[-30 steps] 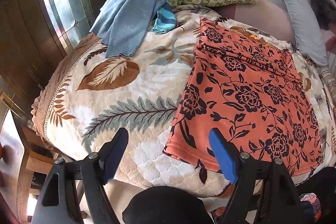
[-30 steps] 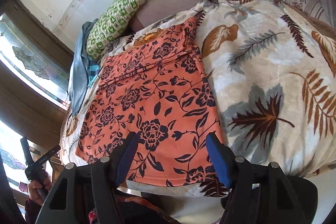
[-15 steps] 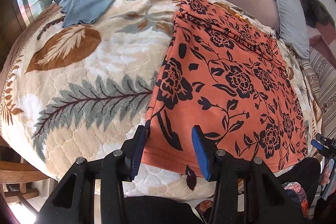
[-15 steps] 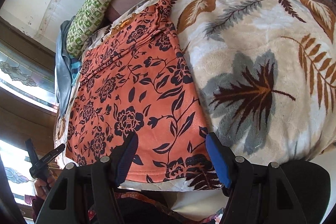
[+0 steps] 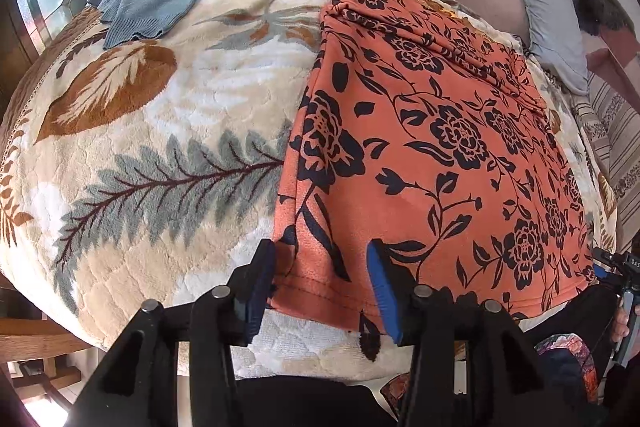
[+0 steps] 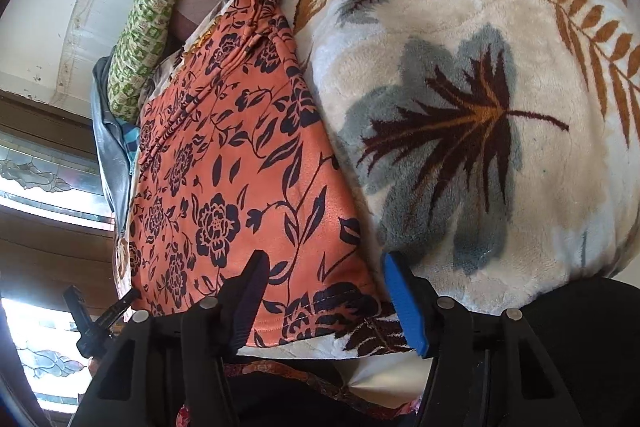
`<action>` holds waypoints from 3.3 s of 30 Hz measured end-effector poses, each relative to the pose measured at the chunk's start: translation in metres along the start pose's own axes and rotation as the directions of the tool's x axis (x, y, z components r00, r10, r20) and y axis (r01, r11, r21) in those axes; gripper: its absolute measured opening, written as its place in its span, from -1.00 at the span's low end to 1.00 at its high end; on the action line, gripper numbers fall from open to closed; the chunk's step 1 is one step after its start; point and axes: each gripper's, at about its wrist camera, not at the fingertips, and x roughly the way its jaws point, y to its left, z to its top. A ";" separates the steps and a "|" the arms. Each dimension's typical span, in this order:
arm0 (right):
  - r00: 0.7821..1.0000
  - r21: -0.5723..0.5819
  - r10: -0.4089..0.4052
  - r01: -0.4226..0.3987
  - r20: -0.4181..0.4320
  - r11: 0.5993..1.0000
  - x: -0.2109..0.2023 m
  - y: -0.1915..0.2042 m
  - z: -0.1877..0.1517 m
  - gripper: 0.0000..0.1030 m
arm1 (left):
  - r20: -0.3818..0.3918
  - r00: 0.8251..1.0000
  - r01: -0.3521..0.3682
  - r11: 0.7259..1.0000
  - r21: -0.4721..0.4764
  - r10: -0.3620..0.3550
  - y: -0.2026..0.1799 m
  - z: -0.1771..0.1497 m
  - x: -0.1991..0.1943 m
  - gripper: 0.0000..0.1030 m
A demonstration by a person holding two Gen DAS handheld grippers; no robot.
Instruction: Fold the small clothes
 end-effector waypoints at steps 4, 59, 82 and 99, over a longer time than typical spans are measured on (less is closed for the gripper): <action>0.999 -0.028 -0.038 0.038 0.001 0.999 0.011 0.002 -0.002 0.07 | 0.000 1.000 -0.028 0.999 0.025 0.028 -0.006 -0.001 0.007 -0.57; 0.992 0.011 0.125 -0.125 0.010 0.992 -0.030 -0.005 0.020 -0.87 | -0.014 0.994 0.105 0.990 -0.096 -0.106 -0.003 0.010 -0.016 -0.81; 0.919 0.087 0.369 -0.382 0.139 0.920 0.010 0.089 0.290 -0.87 | 0.160 0.967 0.235 0.942 -0.241 -0.201 0.028 0.285 0.007 -0.90; 0.904 0.160 0.393 -0.418 0.166 0.894 0.044 0.025 0.235 -0.87 | -0.018 0.996 0.080 0.985 -0.156 -0.084 -0.060 0.073 -0.012 0.20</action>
